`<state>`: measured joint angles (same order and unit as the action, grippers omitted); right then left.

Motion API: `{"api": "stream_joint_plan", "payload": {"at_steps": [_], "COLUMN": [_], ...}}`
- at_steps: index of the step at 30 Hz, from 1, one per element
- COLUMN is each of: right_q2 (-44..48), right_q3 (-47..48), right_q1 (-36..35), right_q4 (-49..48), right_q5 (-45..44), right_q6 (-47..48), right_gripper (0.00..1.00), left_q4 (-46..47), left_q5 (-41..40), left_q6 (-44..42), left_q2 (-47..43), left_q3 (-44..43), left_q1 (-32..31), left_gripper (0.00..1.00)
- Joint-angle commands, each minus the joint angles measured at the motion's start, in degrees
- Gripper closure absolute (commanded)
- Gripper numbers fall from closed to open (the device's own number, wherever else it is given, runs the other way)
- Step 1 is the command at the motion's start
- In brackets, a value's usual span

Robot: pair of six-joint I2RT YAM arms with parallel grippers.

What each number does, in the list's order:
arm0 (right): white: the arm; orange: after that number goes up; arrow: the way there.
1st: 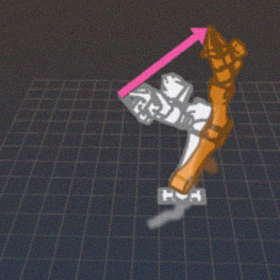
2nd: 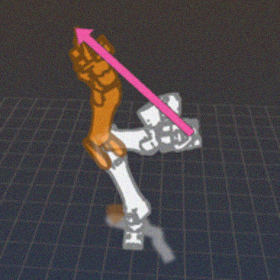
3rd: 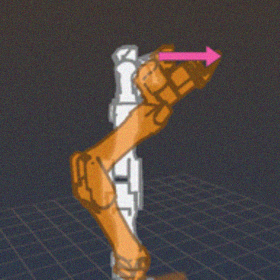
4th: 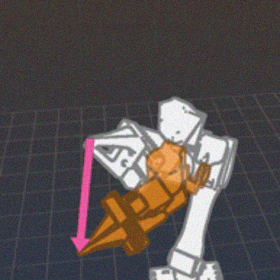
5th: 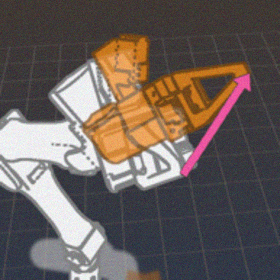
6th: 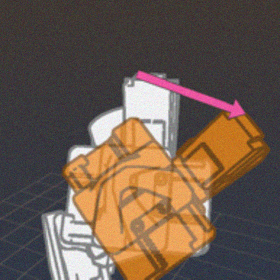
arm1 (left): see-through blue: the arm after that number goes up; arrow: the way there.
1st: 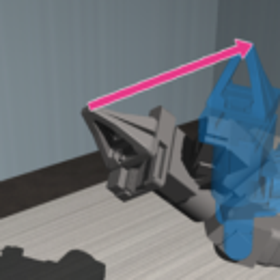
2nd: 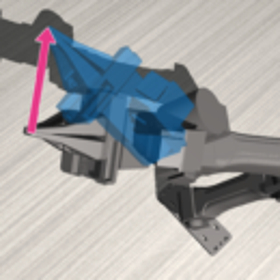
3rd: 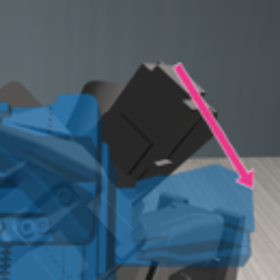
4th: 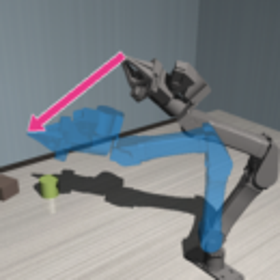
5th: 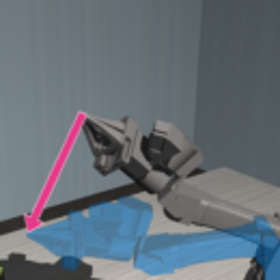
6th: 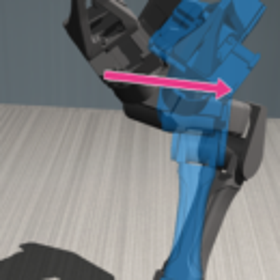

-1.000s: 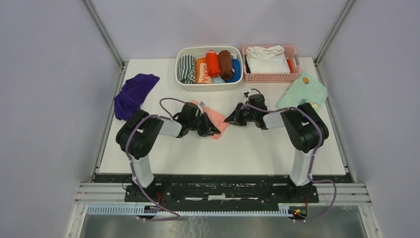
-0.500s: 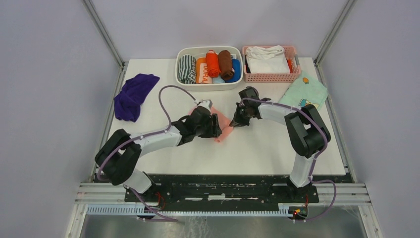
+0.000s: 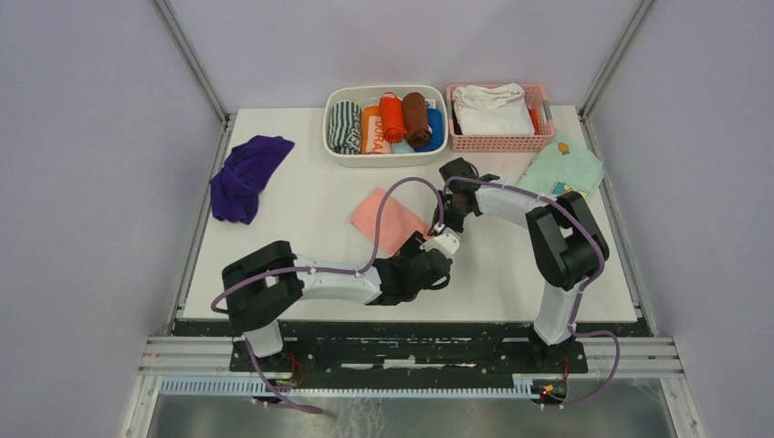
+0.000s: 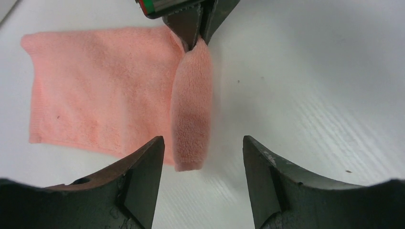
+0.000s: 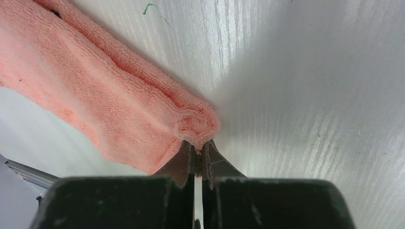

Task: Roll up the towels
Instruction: Roll the towel at the center of the board.

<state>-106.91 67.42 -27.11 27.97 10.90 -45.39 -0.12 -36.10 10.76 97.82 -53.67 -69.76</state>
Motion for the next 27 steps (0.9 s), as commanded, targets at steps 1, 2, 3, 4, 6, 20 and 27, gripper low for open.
{"api": "stream_joint_plan", "payload": {"at_steps": [1, 2, 3, 4, 6, 20, 27], "right_q2": [-0.45, -0.55, -0.64, -0.74, -0.83, -0.94, -0.99], "right_q3": [2.09, 2.01, 1.98, 1.93, 1.89, 1.57, 1.61], "right_q1": [-0.03, 0.02, -0.07, -0.04, 0.0, -0.03, 0.03], "right_q4": [1.3, 1.23, 1.17, 1.13, 0.92, 0.27, 0.55], "right_q5": [-0.34, -0.29, -0.11, -0.01, 0.27, 1.73, 1.94], "right_q6": [-0.67, -0.69, -0.76, -0.77, -0.99, -1.39, -1.23], "right_gripper": [1.0, 1.0, 1.0, 1.0, 1.0, 1.0, 1.0], "left_q4": [4.89, 5.13, 5.21, 5.15, 4.85, -3.28, -9.16], "left_q5": [-7.8, -8.14, -8.41, -8.41, -8.55, -11.63, -14.87], "left_q6": [-9.48, -10.18, -10.72, -11.28, -12.01, -11.47, -8.04], "left_q2": [2.47, 3.07, 3.83, 4.66, 6.26, 15.29, 17.54], "left_q3": [-2.61, -2.85, -3.19, -3.62, -4.24, -10.31, -11.98], "left_q1": [-0.91, -1.27, -1.48, -1.59, -1.85, -3.36, -3.1], "left_gripper": [0.32, 0.32, 0.32, 0.33, 0.33, 0.38, 0.38]}}
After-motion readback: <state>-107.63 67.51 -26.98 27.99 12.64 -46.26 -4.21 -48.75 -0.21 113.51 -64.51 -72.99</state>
